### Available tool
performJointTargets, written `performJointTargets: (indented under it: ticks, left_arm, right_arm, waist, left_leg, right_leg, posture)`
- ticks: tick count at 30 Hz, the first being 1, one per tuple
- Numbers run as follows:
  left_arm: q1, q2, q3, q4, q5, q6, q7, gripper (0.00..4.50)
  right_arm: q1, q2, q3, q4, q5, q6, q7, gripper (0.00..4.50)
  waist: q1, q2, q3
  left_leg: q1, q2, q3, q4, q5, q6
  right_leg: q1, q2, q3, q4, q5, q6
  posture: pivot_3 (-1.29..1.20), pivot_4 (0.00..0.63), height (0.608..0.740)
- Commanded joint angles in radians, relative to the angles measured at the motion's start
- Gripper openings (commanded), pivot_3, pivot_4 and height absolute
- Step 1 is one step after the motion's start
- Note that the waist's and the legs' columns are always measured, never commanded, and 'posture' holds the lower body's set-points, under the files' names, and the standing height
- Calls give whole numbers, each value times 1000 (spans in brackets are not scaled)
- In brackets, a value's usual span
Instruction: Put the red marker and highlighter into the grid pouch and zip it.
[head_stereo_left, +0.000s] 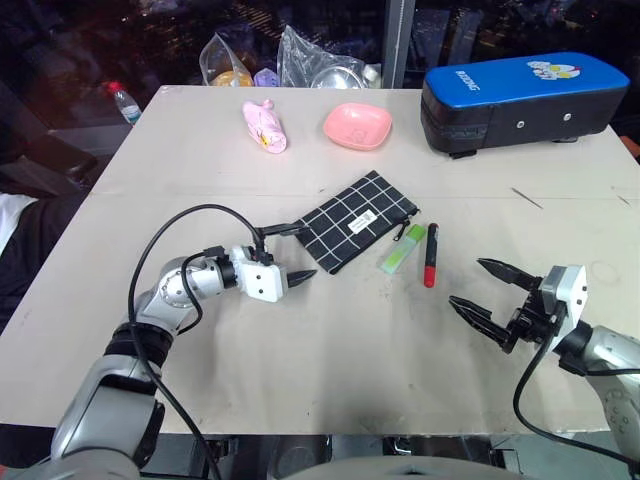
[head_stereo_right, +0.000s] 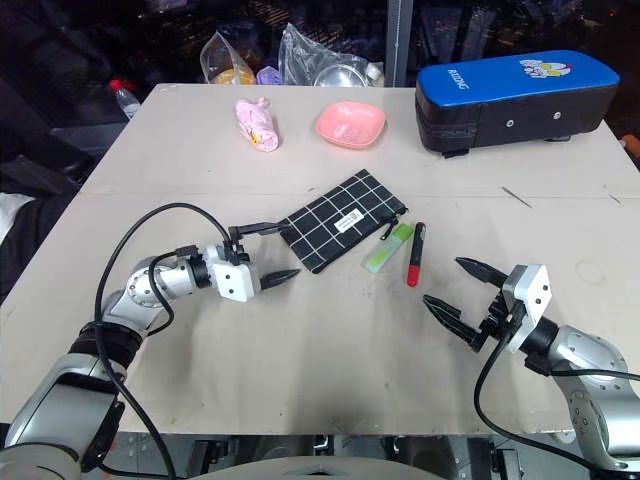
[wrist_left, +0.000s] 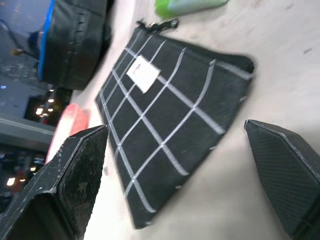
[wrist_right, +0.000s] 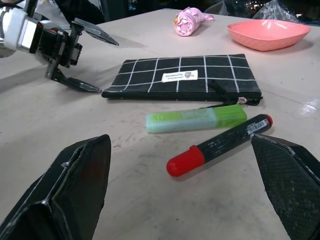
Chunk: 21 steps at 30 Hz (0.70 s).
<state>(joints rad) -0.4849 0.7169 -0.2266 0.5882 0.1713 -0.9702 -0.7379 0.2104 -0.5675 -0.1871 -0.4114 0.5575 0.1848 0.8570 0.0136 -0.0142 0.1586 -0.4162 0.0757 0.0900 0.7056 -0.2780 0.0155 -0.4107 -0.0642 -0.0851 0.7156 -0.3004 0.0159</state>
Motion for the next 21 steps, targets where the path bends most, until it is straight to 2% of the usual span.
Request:
performJointTargets:
  ticks: [1, 8, 12, 21]
  left_arm:
    - [5, -5, -29, -60, -28, 45, -47, 4475]
    - [-96, -70, -60, 40, 177, 60, 83, 4475]
    - [-207, -113, -75, 149, 304, 72, 264, 4475]
    - [-358, -157, -171, 262, 581, 47, 675, 4475]
  right_arm:
    - [-8, 4, -20, -39, 4, -20, -13, 4500]
    - [-15, 7, -17, -45, -2, -20, -28, 4500]
    - [-13, 9, -18, -51, -7, -22, -38, 4500]
    - [-24, 25, -8, -39, -27, -34, -59, 4500]
  waist:
    - [2, 0, 0]
    - [20, 0, -1]
    - [27, 0, -1]
    - [22, -1, -1]
  left_leg:
    - [0, 0, 0, 0, 0, 0]
    - [0, -2, 2, 1, 0, 1]
    - [-1, -2, 1, 3, -2, 4]
    - [-2, -2, 2, 4, -1, 3]
  right_leg:
    - [0, 0, 0, 0, 0, 0]
    - [1, 0, -1, 0, 1, 1]
    - [1, 0, -1, 0, 1, 2]
    - [0, 0, 0, 1, 1, 2]
  posture:
    - [0, 150, 686]
    - [0, 150, 686]
    - [0, 150, 686]
    - [0, 150, 686]
